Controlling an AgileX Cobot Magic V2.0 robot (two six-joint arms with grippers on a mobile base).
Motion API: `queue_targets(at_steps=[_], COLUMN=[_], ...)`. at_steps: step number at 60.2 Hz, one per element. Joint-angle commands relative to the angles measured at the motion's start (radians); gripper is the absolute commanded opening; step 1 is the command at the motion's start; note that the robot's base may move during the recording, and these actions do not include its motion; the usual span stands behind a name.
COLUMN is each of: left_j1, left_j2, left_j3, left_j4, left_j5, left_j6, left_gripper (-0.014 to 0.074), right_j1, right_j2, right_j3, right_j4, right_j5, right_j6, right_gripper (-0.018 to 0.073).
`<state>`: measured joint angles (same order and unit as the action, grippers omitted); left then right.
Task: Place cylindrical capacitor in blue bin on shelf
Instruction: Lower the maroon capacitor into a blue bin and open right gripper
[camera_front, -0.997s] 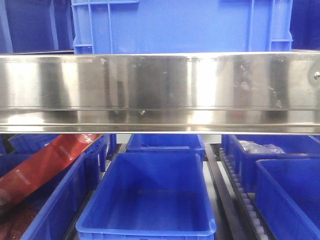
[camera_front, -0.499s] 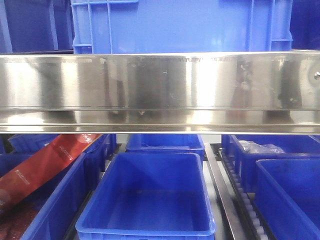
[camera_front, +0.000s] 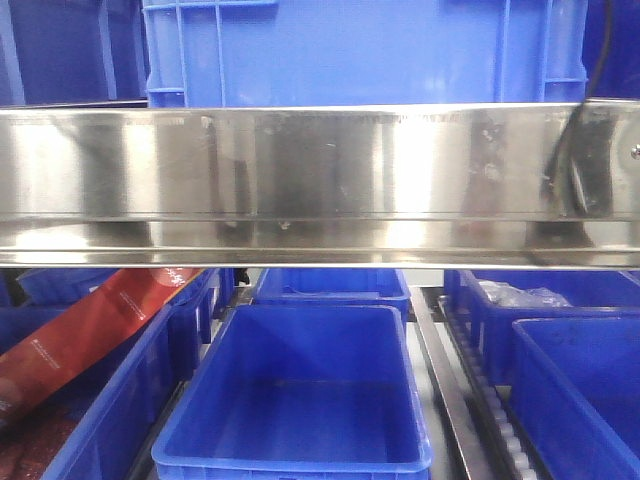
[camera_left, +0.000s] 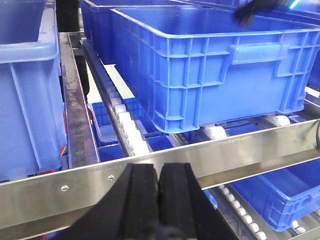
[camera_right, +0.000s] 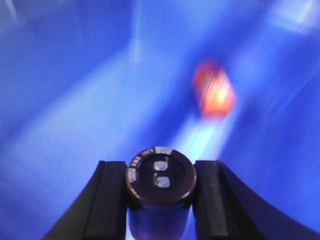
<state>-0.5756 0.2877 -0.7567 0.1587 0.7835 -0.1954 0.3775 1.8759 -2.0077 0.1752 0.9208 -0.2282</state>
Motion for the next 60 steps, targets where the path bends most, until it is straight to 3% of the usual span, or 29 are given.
queue_targets(at_steps=[1,8,11,14,21,26,39,46,50,60], left_j1=[-0.005,-0.005,-0.005,-0.005,-0.005,-0.005,-0.005,-0.005,-0.005,-0.005], left_j2=[-0.003,-0.003,-0.003,-0.003,-0.003,-0.003,-0.003,-0.003,-0.003,-0.003], left_j3=[0.0,0.0,0.0,0.0,0.0,0.0,0.0,0.0,0.0,0.0], left_j4=[0.0,0.0,0.0,0.0,0.0,0.0,0.002,0.002,0.002,0.004], left_j5=[-0.016,-0.016,-0.016,-0.016,-0.016,-0.016,-0.017,-0.017,-0.017,-0.017], left_j6=[-0.007,-0.007,-0.007,-0.007,-0.007,-0.007,-0.007,-0.007,-0.007,-0.007], left_gripper=[-0.0111,-0.0111,-0.0111,-0.0111,-0.0111,-0.0111,-0.0111,-0.0111,-0.0111,-0.0111], right_j1=[0.002,0.002,0.002,0.002,0.002,0.002,0.002,0.002,0.002,0.002], right_j2=[0.002,-0.001,-0.003,-0.007,-0.025,-0.052,-0.174,-0.254,-0.309,-0.458], right_j3=[-0.014,-0.014,-0.014,-0.016,-0.016,-0.016,-0.013,-0.002,0.029,0.199], right_j4=[-0.002,-0.002,-0.002,-0.002,-0.002,-0.002,-0.002,-0.014,-0.025,-0.077], right_j5=[0.002,0.007,0.007,0.007,0.007,0.007,0.029,0.039,0.028,-0.023], right_j6=[-0.007,0.006,0.012,0.021,0.023,0.03,0.032,0.032,0.032,0.034], right_gripper=[0.005,0.0434,0.0538,0.0573,0.0531,0.0447,0.0045,-0.0117,-0.016,-0.0159])
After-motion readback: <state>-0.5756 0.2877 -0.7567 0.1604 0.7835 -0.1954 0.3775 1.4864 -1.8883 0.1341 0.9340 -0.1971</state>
